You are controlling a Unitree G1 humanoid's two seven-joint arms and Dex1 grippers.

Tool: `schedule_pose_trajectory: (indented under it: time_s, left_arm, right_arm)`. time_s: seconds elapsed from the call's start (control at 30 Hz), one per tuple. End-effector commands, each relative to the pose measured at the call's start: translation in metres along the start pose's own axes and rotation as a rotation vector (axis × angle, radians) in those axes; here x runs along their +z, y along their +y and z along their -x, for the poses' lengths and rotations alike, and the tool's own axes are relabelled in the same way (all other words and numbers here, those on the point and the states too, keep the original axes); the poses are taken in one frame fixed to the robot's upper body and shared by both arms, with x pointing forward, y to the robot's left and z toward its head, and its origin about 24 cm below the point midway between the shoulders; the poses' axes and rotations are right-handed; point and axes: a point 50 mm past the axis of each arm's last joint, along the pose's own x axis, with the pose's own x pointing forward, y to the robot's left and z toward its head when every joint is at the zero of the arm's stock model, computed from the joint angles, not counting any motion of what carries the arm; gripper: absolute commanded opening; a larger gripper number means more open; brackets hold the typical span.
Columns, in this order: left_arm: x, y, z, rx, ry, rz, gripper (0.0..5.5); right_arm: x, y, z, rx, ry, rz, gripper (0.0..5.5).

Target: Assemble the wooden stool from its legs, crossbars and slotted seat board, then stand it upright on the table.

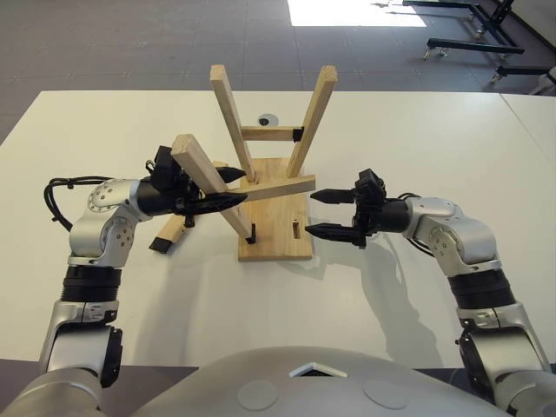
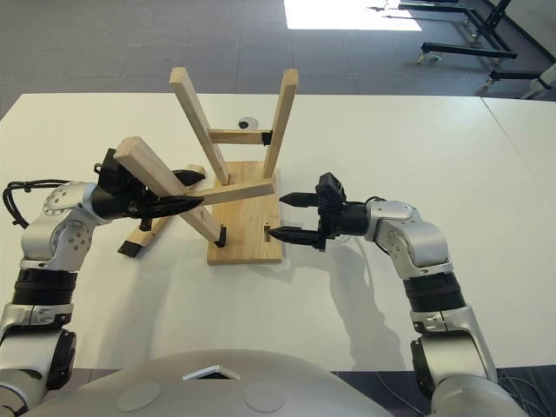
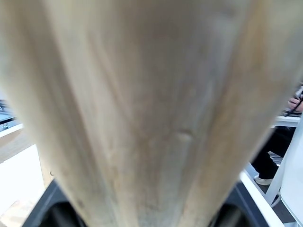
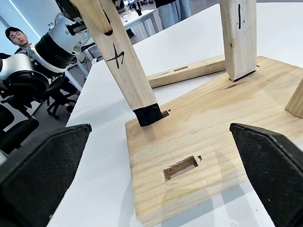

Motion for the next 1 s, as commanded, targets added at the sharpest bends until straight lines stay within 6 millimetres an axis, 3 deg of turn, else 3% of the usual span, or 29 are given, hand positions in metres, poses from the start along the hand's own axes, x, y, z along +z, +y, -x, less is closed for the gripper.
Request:
schedule_pose_trajectory:
  time_s: [0.03, 0.4, 0.7, 0.83, 1.0]
  left_arm:
    - [-0.002, 0.004, 0.002, -0.011, 0.038, -0.002, 2.03]
    - [0.015, 0.012, 0.005, -0.021, 0.035, -0.022, 2.03]
    - [-0.004, 0.009, 0.005, -0.011, 0.049, 0.006, 2.03]
    - [-0.004, 0.012, 0.005, -0.002, 0.059, -0.015, 2.03]
    - [-0.016, 0.005, 0.008, -0.015, 0.175, -0.046, 2.03]
  right_arm:
    - [0.005, -0.001, -0.001, 0.003, 0.005, 0.010, 5.40]
    - [0.002, 0.001, -0.002, -0.001, -0.006, 0.001, 5.40]
    - [0.003, 0.001, -0.003, 0.004, -0.003, 0.000, 5.40]
    - [0.002, 0.001, -0.003, 0.007, -0.001, -0.002, 5.40]
    - [0.002, 0.002, -0.004, 0.007, -0.003, -0.005, 5.40]
